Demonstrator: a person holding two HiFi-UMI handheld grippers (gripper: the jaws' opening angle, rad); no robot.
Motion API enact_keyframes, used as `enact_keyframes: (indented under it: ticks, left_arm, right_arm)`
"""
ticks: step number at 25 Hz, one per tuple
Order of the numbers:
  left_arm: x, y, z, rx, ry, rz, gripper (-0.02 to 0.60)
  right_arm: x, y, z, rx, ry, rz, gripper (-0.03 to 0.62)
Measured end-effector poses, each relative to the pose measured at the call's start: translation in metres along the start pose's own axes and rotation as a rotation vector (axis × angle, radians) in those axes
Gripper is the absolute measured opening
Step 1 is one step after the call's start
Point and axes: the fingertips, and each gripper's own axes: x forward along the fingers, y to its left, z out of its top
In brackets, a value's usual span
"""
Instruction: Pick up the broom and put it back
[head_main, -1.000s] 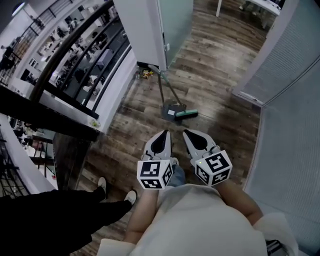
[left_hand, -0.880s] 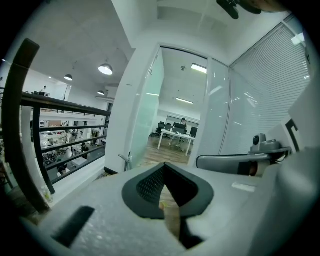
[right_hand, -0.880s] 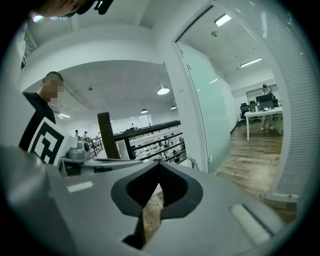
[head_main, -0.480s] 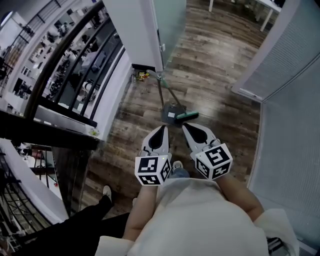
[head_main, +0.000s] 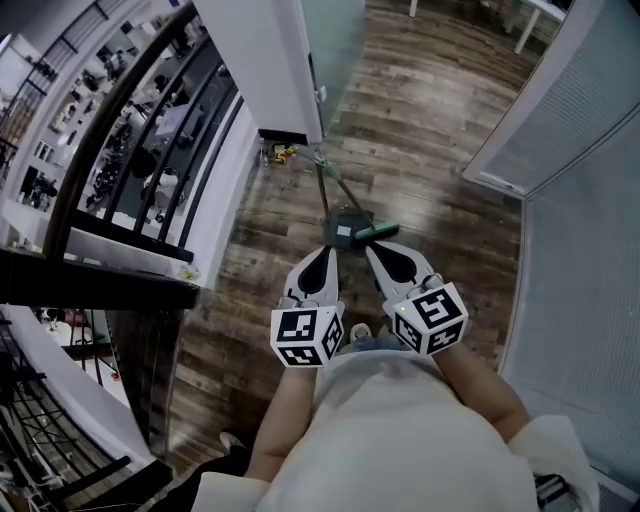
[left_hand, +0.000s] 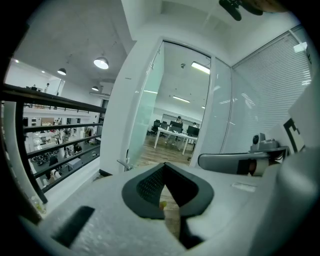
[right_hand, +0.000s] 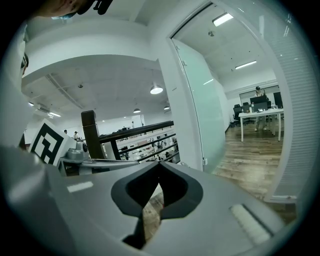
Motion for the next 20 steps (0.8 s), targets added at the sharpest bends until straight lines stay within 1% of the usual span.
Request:
enact_keyframes:
  ticks: [6, 11, 20]
  left_arm:
    - [0.009, 0.009, 0.002, -0.022, 0.003, 0.010, 0.006]
    - [0.025, 0.019, 0.003, -0.033, 0.000, 0.027, 0.006]
    - [0.060, 0.050, 0.014, -0.046, -0.006, 0.093, 0.006]
  right_arm:
    - [0.008, -0.012, 0.004, 0.012, 0.013, -0.017, 0.006]
    - [0.024, -0.031, 0.006, 0.021, 0.021, -0.018, 0.006]
    - [0.069, -0.059, 0.013, 0.008, 0.050, 0.035, 0.006]
